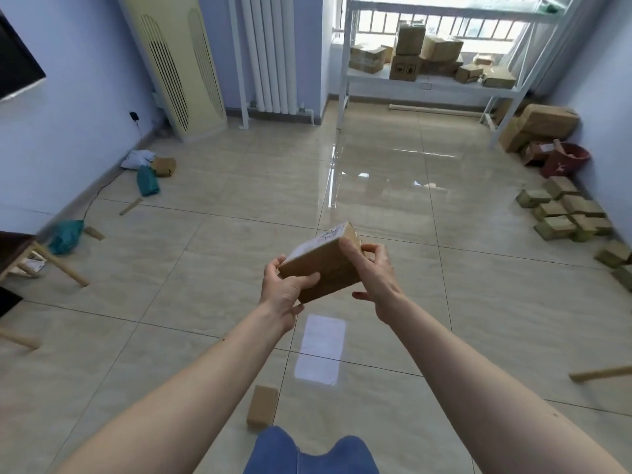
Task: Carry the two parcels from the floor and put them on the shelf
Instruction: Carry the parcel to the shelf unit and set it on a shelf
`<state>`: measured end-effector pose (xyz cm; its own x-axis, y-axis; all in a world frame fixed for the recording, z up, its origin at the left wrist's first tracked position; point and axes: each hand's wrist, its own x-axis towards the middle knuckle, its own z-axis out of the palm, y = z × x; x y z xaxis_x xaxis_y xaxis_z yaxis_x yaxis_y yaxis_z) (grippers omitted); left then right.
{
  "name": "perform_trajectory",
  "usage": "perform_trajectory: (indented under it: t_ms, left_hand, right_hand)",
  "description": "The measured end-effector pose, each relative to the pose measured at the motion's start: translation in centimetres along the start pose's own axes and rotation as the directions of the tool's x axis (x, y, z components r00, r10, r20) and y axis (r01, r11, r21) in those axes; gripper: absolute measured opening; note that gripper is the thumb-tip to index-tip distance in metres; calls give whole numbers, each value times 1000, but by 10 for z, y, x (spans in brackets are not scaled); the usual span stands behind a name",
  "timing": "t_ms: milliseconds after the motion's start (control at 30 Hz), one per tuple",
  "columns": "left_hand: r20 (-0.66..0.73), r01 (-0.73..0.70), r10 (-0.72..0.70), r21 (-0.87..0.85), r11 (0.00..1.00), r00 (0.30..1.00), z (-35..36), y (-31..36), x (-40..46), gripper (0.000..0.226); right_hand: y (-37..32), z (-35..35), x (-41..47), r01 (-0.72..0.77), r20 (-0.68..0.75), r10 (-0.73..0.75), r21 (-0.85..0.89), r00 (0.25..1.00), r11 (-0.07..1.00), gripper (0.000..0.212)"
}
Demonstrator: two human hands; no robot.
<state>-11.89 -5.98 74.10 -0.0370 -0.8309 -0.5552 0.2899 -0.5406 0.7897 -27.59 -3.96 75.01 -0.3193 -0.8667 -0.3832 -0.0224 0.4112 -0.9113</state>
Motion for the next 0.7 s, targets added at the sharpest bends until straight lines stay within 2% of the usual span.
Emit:
perform_trajectory:
  t_ms: [100,200,400,567,700]
  left_hand:
    - [38,-63,63,10,998,997,2,2,-4,81]
    - [58,-83,84,-18,996,995,3,3,-6,73]
    - [38,-4,4,12,1000,999,0,14,-7,50]
    - [97,47,-53,67,997,994,0,20,-4,51]
    - [130,96,-107,83,992,986,3,24,-5,48]
  right_hand:
    - [0,-2,-3,-49,-18,50,34,999,998,92]
    - [3,-2,-3,-87,-45,92,90,995,992,79]
    - [2,-8,1,-90,-40,99,187,994,978,52]
    - [-3,-13,0,-70,-27,77,192,997,979,32]
    - [-8,-16,0,-50,-13,53,185,998,981,27]
